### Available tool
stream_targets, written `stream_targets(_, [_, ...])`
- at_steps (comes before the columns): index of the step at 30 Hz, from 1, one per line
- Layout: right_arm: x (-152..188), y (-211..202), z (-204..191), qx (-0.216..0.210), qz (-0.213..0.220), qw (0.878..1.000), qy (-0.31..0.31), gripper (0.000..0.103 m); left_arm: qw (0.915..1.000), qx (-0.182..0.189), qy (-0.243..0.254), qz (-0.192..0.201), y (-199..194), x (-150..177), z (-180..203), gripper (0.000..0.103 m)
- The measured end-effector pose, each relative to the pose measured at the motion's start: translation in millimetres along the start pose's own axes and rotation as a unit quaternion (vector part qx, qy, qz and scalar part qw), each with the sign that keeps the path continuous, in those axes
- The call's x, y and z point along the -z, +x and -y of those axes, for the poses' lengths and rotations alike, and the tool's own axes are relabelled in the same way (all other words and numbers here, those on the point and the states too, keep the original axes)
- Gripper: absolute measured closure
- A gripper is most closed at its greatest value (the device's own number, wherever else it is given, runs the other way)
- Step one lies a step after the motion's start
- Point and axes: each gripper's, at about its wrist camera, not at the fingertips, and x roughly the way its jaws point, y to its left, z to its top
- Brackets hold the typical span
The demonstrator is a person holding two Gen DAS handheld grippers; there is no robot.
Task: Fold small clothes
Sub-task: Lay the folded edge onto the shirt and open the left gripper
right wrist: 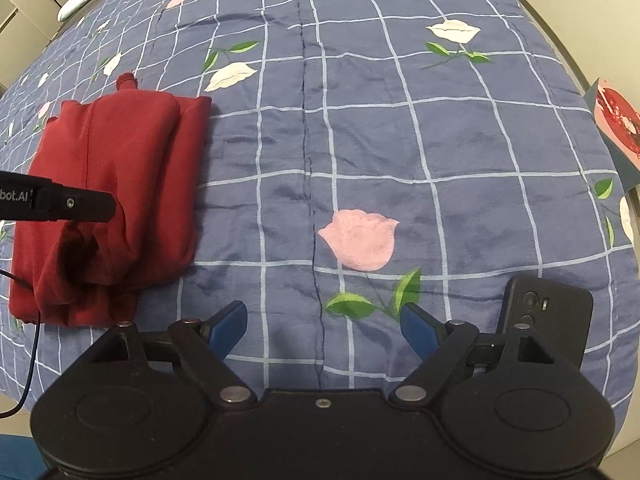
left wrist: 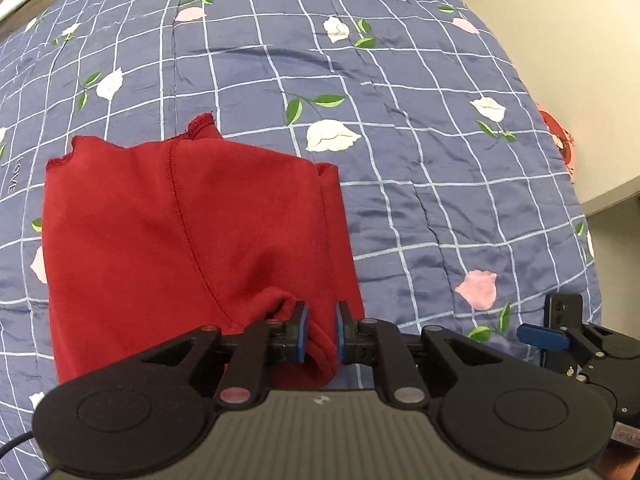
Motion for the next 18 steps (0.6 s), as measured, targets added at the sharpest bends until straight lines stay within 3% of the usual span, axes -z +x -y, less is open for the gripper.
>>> stream_targets(7, [-5.7,-3.2,-11.7,-0.006,0.006,1.000,0.002,0.013,1.0000,-0.001,-0.007,0.002,-17.1,3.7,-9.1,0.049])
stream_targets(11, [-11.6,-6.8,-21.8,-0.016,0.011,1.000,0.010,0.006,0.9993,-0.018,-0.032,0.008,-33.3,5.1,-26.2,0.017])
stream_targets(18, [-23.4,-13.3,-46.8,-0.037,0.022,0.999,0.019,0.003,0.9914,-0.071,-0.109,0.016,-62.5,7.8,-76.4,0.007])
